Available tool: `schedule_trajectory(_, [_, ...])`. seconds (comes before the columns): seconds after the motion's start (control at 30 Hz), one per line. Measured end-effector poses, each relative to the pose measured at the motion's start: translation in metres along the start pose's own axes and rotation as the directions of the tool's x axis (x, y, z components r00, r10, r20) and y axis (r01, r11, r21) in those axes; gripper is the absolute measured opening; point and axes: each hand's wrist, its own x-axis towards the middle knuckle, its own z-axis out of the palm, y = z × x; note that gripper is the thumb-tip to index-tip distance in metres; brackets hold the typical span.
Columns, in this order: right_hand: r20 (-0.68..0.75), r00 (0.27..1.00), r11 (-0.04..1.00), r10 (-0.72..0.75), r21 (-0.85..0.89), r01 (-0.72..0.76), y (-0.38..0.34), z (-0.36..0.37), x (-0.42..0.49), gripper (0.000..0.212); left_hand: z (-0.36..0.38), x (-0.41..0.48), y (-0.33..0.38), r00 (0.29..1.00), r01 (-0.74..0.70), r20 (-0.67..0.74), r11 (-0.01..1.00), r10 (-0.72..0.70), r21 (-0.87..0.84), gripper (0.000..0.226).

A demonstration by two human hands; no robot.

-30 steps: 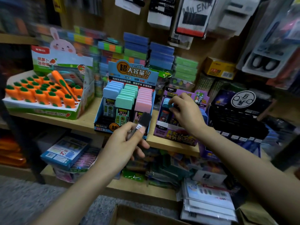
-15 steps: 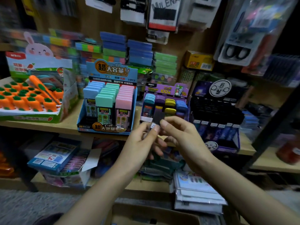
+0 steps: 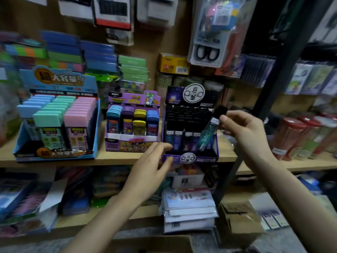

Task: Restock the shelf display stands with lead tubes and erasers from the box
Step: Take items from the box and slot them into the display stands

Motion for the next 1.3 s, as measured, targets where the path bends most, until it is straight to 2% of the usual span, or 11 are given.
schedule_trajectory(0.1, [-0.067,0.996,0.987,-0.058,-0.155,0.047,0.017,-0.014,0.009,0.010,0.013,0.009,-0.008,0.995,-0.082,0.064,0.978,0.070,0.192,0.031])
schedule_trajectory(0.17, [-0.048,0.996,0.956,-0.077,-0.286,0.060,0.027,-0.013,0.010,0.005,0.021,0.012,-0.014,0.990,-0.104,0.123,0.952,0.071,0.289,0.038])
schedule_trajectory(0.27, [0.023,0.994,0.912,-0.105,-0.396,0.105,0.036,-0.007,0.009,0.018,0.030,0.010,-0.021,0.978,-0.133,0.197,0.928,0.067,0.348,0.048])
schedule_trajectory(0.4, [0.094,0.989,0.916,-0.116,-0.374,0.143,0.036,-0.005,0.011,0.016,0.035,0.010,-0.023,0.967,-0.171,0.241,0.922,0.088,0.348,0.051])
schedule_trajectory(0.57, [0.212,0.969,0.929,-0.130,-0.315,0.194,0.038,-0.004,0.015,0.012,0.035,0.011,-0.026,0.971,-0.173,0.217,0.927,0.103,0.333,0.049])
schedule_trajectory(0.67, [0.262,0.952,0.908,-0.161,-0.340,0.247,0.039,0.000,0.015,0.010,0.036,0.012,-0.025,0.974,-0.169,0.202,0.932,0.107,0.322,0.048])
schedule_trajectory(0.8, [0.196,0.973,0.908,-0.121,-0.374,0.188,0.044,0.003,0.014,0.006,0.037,0.013,-0.026,0.977,-0.161,0.183,0.939,0.109,0.303,0.046])
schedule_trajectory(0.93, [0.183,0.982,0.897,-0.050,-0.425,0.125,0.049,0.008,0.015,0.012,0.038,0.013,-0.027,0.979,-0.153,0.174,0.944,0.104,0.294,0.047])
schedule_trajectory(1.13, [0.155,0.988,0.862,-0.026,-0.496,0.101,0.046,0.012,0.021,0.012,0.032,0.010,-0.021,0.980,-0.150,0.169,0.951,0.106,0.272,0.043])
schedule_trajectory(1.3, [0.187,0.982,0.778,-0.002,-0.617,0.119,0.040,0.008,0.016,0.022,0.007,-0.007,-0.019,0.983,-0.131,0.160,0.963,0.095,0.236,0.034])
